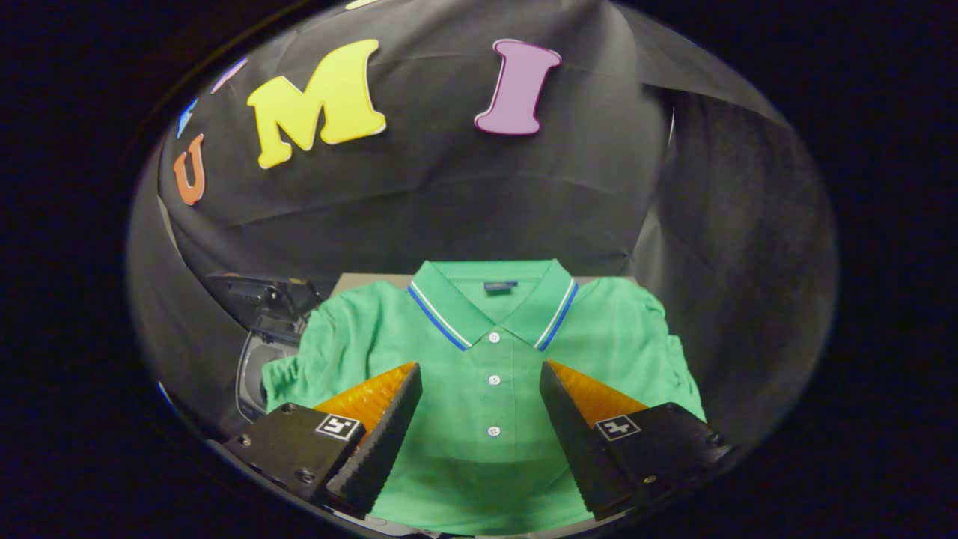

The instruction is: Put the clothes into the washing machine and then close the washing machine lid.

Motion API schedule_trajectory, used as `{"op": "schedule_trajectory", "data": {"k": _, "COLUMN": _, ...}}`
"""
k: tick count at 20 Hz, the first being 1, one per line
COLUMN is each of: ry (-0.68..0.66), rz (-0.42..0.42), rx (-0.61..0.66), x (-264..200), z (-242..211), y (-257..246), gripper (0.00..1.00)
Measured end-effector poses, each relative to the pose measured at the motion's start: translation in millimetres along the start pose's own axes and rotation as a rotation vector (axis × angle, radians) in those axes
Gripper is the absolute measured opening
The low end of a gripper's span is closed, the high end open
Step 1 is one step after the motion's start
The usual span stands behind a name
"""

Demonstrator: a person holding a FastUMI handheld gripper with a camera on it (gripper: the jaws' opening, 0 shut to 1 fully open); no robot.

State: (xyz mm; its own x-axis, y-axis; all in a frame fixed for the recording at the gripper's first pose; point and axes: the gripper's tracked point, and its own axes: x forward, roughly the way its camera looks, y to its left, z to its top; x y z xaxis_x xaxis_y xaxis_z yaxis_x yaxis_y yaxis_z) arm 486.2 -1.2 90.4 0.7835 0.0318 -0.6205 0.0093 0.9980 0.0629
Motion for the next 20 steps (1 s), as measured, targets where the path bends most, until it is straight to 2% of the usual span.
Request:
{"op": "schedule_trajectory", "data": {"k": 5, "ry": 0.081, "rz": -0.015, "rx": 0.023, "x": 16.4, "z": -16.7, "y": -0.8, "gripper": 0.97}}
{"op": "schedule_trajectory", "data": {"k": 12, "ry": 0.146, "rz": -0.018, "rx": 0.014, "x": 12.7, "z": -15.4, "y": 1.4, "gripper": 0.97}}
{"op": "schedule_trajectory", "data": {"k": 14, "ry": 0.156, "rz": -0.006, "rx": -0.003, "x": 13.9, "z": -14.4, "y": 2.5, "gripper": 0.93}}
{"op": "schedule_trajectory", "data": {"k": 20, "ry": 0.201, "rz": -0.028, "rx": 0.017, "x": 12.2, "z": -13.7, "y": -3.9, "gripper": 0.42}}
